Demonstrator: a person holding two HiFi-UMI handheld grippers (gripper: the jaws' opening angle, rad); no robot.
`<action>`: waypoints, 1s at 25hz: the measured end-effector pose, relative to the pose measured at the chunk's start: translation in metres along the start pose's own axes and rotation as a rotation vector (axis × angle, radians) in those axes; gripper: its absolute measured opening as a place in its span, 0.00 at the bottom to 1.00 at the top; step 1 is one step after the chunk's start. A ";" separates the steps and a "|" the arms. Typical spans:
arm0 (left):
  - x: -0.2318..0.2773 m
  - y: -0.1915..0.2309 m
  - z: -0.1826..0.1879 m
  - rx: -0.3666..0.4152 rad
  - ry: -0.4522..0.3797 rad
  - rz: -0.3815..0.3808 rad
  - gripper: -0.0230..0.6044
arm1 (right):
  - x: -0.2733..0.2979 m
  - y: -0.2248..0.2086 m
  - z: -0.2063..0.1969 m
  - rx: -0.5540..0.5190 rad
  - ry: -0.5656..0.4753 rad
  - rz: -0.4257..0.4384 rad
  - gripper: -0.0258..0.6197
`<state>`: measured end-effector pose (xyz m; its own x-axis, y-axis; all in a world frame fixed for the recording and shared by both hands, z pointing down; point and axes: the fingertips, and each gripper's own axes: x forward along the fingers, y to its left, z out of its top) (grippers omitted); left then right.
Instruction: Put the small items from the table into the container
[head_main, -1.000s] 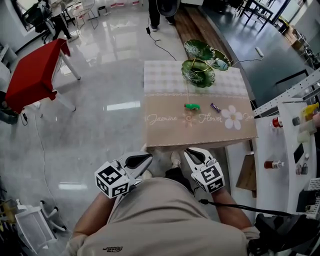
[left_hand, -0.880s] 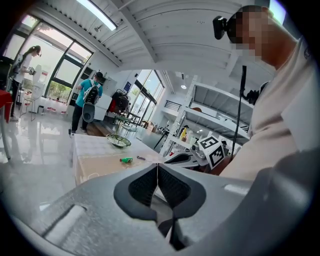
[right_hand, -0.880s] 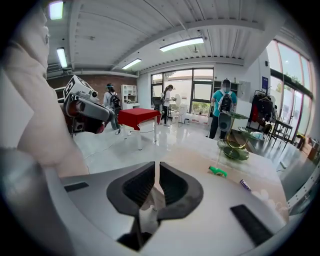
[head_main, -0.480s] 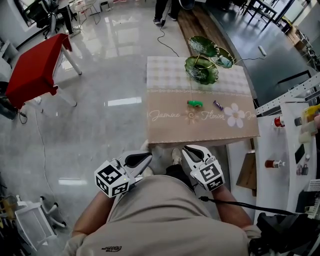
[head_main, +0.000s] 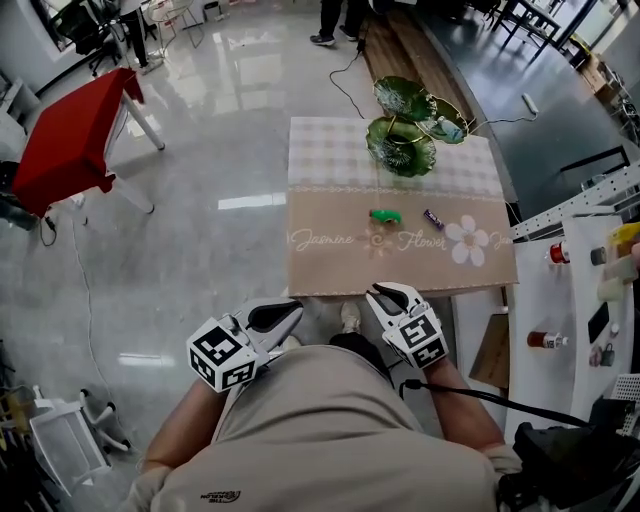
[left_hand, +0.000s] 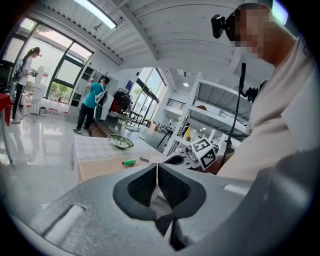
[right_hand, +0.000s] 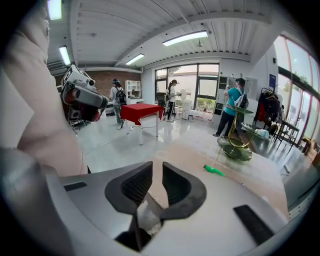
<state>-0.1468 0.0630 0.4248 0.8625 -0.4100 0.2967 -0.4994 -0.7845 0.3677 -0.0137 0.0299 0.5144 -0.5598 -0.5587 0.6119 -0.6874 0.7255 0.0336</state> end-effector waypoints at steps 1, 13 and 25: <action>0.004 0.001 0.004 0.000 -0.003 0.003 0.05 | 0.001 -0.009 -0.002 -0.004 0.006 -0.002 0.15; 0.057 0.017 0.033 -0.046 -0.037 0.088 0.05 | 0.045 -0.124 -0.036 -0.125 0.096 -0.014 0.27; 0.101 0.028 0.047 -0.106 -0.016 0.209 0.05 | 0.131 -0.220 -0.076 -0.279 0.212 0.046 0.37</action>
<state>-0.0698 -0.0224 0.4232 0.7402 -0.5664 0.3624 -0.6724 -0.6290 0.3902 0.0995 -0.1726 0.6470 -0.4588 -0.4485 0.7670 -0.4942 0.8462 0.1992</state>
